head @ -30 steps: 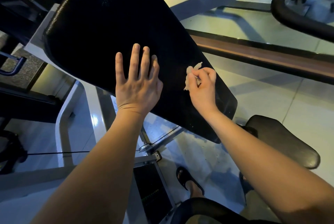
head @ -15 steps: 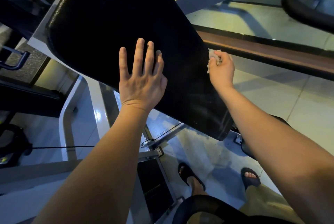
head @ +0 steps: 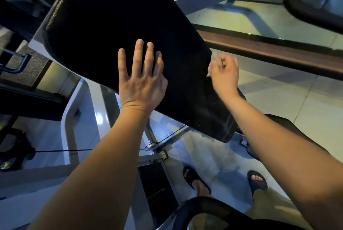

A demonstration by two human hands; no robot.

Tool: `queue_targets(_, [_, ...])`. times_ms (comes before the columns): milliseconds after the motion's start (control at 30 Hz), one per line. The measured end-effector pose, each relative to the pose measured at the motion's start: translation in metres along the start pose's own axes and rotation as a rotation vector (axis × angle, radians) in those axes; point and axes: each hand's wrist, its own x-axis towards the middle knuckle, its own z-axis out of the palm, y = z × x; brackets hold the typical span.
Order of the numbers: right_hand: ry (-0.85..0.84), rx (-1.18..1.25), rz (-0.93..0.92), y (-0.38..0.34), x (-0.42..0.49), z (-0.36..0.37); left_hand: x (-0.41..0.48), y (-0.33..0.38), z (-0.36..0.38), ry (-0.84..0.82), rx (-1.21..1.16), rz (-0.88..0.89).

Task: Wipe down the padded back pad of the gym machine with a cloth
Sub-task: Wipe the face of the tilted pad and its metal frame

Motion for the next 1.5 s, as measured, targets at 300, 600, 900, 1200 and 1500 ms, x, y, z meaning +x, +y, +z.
queue_targets(300, [-0.434,0.171,-0.134,0.009,-0.154,0.017,0.000,-0.001,0.000,-0.052,-0.009,0.007])
queue_targets(600, [-0.123,0.158,0.126,0.012,-0.032,0.009,0.000,-0.001,-0.001,-0.072,-0.016,0.006])
queue_targets(900, [-0.485,0.080,-0.004,0.043,-0.144,-0.003,-0.001,-0.001,-0.003,-0.082,-0.017,0.008])
queue_targets(1200, [-0.158,0.059,0.225,0.026,-0.089,0.019,0.000,0.000,-0.002,-0.056,-0.004,0.005])
queue_targets(1500, [-0.524,0.292,0.282,0.027,-0.085,-0.018,0.000,0.001,-0.001,-0.023,-0.008,0.003])
